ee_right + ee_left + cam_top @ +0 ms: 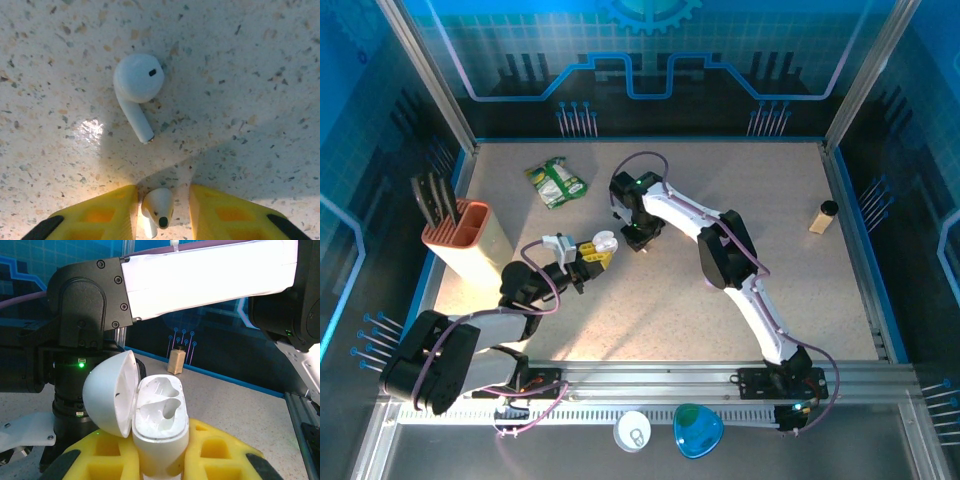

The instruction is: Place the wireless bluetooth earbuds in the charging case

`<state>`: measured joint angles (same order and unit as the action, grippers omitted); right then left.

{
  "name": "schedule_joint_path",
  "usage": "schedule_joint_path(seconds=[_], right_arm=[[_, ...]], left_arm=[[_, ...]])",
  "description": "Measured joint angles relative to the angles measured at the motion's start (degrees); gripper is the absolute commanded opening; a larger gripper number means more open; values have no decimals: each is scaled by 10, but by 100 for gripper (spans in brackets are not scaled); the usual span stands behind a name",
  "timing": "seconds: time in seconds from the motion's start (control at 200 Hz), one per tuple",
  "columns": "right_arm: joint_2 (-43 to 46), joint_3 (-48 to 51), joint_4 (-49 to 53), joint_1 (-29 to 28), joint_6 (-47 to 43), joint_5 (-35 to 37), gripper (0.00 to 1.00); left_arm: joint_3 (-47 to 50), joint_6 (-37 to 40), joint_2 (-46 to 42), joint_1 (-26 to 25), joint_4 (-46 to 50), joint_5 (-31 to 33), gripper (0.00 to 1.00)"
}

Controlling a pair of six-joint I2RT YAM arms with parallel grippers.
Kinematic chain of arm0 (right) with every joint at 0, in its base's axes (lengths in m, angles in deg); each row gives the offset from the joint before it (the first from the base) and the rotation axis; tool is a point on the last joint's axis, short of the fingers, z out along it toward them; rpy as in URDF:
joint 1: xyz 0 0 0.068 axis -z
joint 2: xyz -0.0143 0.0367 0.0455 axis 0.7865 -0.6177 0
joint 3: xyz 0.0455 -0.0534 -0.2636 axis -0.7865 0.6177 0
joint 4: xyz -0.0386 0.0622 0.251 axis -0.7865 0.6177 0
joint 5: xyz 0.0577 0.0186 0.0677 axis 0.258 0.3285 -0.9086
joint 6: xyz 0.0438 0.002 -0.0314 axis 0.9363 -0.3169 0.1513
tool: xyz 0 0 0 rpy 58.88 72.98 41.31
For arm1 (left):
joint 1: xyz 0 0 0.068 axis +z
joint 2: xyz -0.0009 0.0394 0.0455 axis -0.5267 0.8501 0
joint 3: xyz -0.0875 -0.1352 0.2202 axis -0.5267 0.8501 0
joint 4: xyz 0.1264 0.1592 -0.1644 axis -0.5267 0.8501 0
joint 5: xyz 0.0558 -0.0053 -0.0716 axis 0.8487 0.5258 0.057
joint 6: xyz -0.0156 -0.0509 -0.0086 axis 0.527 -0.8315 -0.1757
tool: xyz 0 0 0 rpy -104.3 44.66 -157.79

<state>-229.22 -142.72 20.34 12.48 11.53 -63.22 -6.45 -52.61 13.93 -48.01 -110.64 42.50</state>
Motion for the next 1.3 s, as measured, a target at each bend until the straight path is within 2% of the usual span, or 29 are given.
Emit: schedule_joint_path(seconds=[0.33, 0.615, 0.805, 1.02, 1.301], right_arm=[[-2, -2, 2, 0, 0, -2, 30], [-2, 1, -3, 0, 3, -6, 18], [40, 69, -56, 3, 19, -16, 18], [170, 217, -162, 14, 45, -53, 18], [442, 478, -420, 29, 70, -106, 17]], left_arm=[[0, 0, 0, 0, 0, -6, 9], [0, 0, 0, 0, 0, -10, 9], [0, 0, 3, 0, 0, -10, 9], [-6, 0, 7, 0, 0, -10, 9], [-19, 2, 17, -16, 0, 21, 7]])
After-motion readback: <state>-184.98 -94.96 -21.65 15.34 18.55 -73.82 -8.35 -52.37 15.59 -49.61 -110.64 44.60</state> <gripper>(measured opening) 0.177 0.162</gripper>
